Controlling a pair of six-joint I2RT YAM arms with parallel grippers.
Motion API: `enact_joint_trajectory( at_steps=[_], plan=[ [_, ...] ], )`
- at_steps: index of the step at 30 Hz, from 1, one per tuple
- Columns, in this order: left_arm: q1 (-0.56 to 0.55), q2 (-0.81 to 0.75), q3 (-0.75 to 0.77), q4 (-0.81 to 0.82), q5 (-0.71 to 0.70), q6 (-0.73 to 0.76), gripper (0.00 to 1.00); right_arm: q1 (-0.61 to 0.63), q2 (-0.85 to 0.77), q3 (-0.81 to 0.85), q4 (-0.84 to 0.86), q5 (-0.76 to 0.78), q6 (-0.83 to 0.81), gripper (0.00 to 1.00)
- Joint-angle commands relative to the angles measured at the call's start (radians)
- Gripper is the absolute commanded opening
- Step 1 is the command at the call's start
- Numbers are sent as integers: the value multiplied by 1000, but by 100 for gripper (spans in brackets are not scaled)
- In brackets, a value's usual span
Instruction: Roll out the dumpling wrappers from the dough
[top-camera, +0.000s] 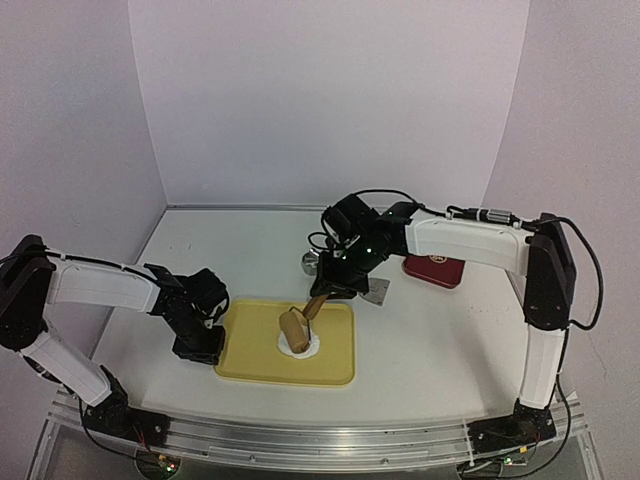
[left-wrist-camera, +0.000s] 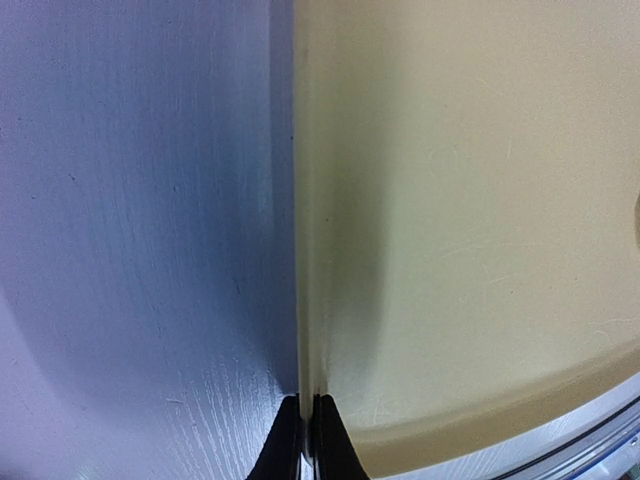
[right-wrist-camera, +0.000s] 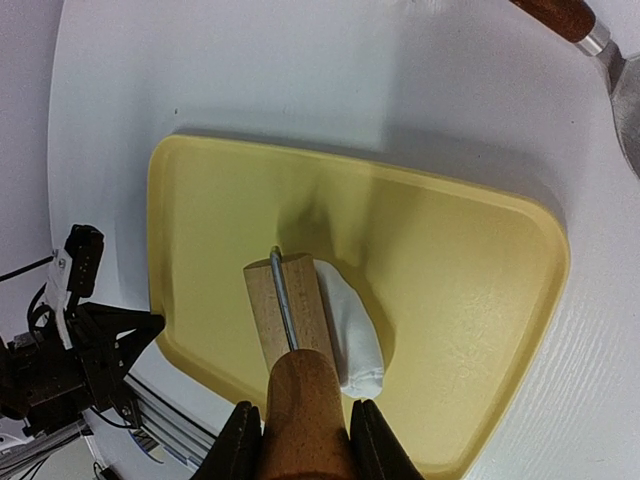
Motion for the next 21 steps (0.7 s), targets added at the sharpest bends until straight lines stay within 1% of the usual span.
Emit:
enact_joint_trajectory(
  at_steps=[1,11,19,21],
  plan=[
    [-8,-28,1,60,6,14,0,68,251,-130,-268,160,-40,0],
    [-8,-35,3,48,-1,10,0,70,260,-114,-299,194,-45,0],
    [-9,-46,10,19,-12,7,0,69,178,-118,-320,255,-39,0],
    [-8,-54,11,9,-22,-1,0,55,157,-144,-322,262,-30,0]
  ],
)
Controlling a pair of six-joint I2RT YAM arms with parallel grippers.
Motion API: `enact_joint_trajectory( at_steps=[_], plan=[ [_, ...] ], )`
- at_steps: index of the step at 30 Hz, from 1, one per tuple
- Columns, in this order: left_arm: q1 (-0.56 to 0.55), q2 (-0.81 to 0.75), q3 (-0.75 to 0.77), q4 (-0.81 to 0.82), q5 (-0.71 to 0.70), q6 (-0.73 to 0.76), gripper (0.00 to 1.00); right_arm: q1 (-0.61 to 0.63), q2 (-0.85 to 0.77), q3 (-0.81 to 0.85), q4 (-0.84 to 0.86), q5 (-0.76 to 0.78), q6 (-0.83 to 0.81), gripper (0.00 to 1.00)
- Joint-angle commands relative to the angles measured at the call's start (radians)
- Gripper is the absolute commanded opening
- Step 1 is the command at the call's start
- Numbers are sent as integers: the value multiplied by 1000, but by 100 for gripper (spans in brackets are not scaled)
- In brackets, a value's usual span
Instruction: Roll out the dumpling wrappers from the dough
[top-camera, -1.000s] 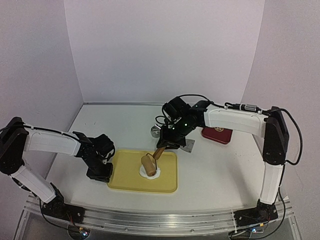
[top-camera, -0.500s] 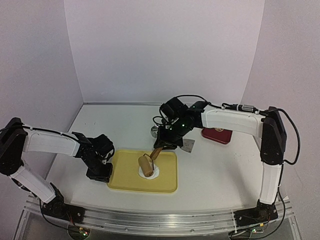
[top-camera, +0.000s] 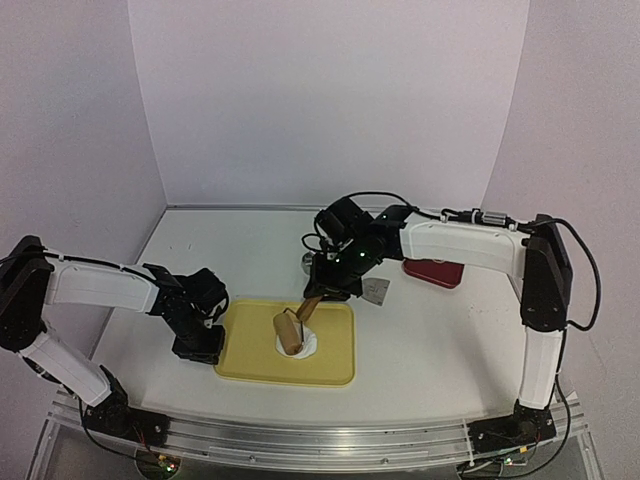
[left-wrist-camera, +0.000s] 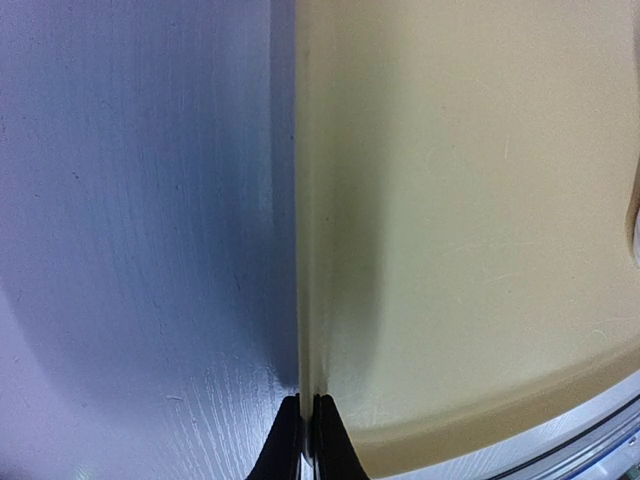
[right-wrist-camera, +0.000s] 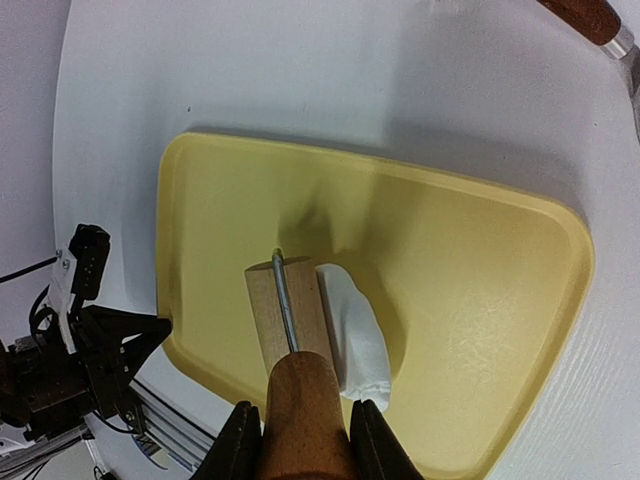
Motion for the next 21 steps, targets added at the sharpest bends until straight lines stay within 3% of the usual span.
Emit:
enact_joint_trajectory(
  at_steps=[1,21],
  plan=[
    [-7,-52,8,8,-25,-5,0,19,135,-186,-339,241,-47,0],
    [-7,-31,31,11,-42,-24,0,-87,-11,-401,-324,263,-59,0]
  ],
)
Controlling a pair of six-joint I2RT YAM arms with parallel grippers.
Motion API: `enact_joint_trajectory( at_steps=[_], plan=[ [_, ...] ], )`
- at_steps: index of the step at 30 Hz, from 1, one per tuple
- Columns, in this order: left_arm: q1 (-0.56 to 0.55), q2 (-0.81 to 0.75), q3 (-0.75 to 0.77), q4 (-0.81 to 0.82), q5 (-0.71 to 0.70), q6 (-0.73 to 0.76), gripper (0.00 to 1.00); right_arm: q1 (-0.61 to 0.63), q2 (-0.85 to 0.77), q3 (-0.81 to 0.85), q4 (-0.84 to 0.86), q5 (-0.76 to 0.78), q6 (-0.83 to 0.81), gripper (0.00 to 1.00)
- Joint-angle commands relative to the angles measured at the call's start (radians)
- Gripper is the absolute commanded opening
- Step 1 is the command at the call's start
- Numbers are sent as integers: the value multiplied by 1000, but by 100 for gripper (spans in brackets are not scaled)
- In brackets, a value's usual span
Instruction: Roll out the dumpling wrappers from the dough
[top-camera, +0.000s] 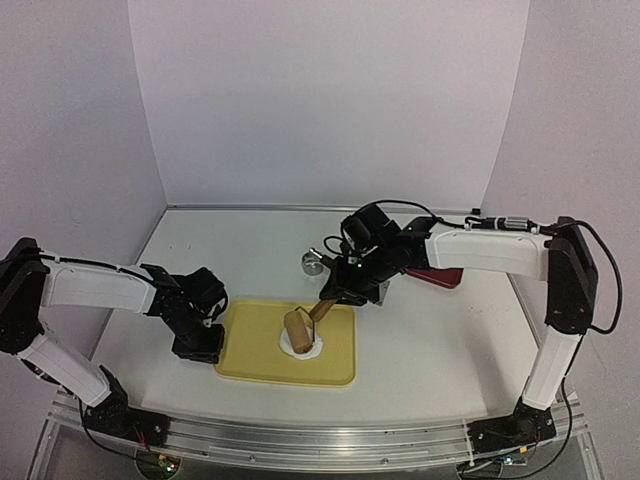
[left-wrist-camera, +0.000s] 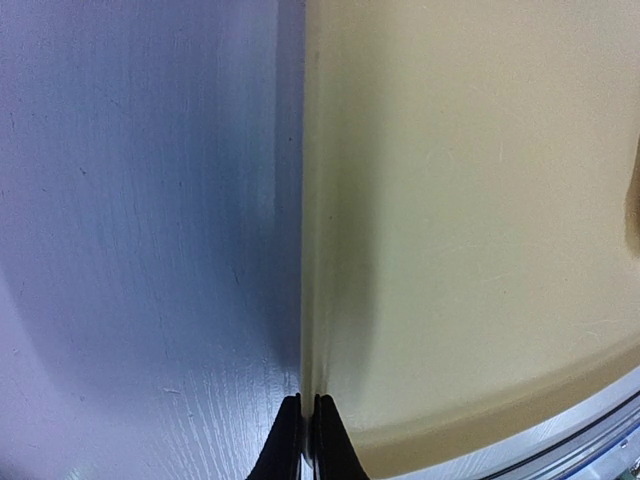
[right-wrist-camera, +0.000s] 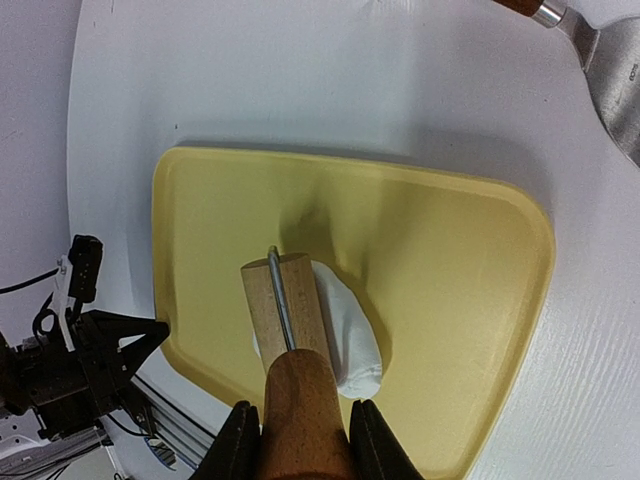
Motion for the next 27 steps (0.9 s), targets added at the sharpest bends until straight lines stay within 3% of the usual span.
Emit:
enact_joint_trajectory(
  at_steps=[1,27],
  plan=[
    [-5,-8,37,7,-35,-2,0,-30,130,-157,-486,288,-96,0],
    [-3,36,72,13,-44,4,0,-53,81,-223,-475,314,-115,0]
  ],
)
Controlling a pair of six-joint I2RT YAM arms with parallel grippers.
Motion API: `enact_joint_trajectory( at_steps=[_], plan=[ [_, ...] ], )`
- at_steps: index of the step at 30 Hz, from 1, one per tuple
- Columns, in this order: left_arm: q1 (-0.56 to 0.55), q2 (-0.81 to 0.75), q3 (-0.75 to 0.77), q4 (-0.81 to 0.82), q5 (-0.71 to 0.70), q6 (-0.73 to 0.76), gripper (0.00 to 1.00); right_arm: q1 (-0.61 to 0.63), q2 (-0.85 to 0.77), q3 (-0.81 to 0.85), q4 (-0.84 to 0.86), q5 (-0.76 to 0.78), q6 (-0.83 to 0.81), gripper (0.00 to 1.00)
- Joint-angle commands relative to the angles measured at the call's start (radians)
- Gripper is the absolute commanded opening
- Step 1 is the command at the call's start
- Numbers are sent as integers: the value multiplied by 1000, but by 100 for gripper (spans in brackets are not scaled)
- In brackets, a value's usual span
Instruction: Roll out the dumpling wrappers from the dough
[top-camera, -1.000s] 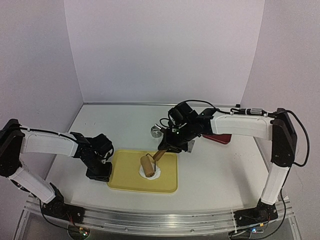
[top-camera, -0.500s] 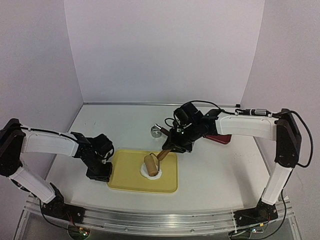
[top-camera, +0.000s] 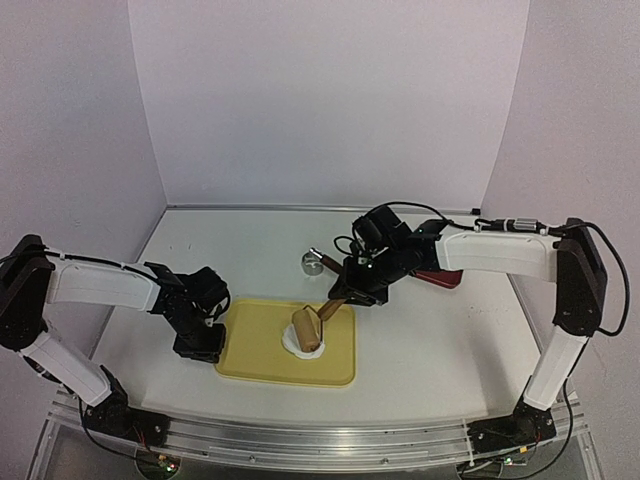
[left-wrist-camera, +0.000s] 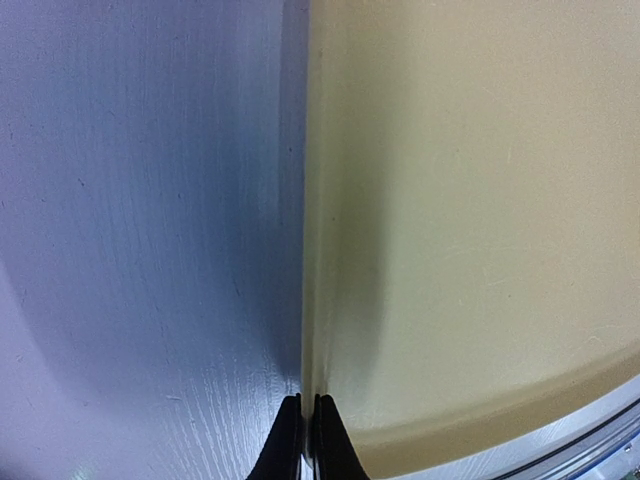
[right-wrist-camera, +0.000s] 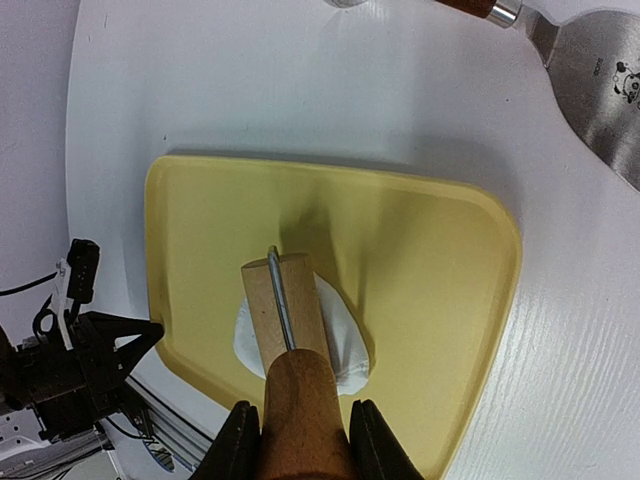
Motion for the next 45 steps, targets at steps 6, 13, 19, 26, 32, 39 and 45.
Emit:
enact_joint_trajectory(
  at_steps=[6,13,19,26,32,39,45],
  plan=[
    [-3,6,54,25,-40,1,0,-23,118,-166,-509,323,-106,0],
    [-3,1,47,33,-38,-4,0,-26,107,-200,-508,331,-107,0],
    [-3,-8,40,36,-38,-12,0,-27,99,-246,-501,339,-105,0],
    [-3,-16,34,37,-39,-16,0,-31,98,-280,-493,347,-104,0],
    [-3,-31,27,33,-42,-19,0,-38,78,-308,-493,355,-101,0],
    [-3,-41,23,29,-42,-17,0,-42,66,-318,-493,356,-93,0],
    [-3,-54,22,17,-45,-14,0,-42,59,-318,-498,363,-91,0]
  ],
)
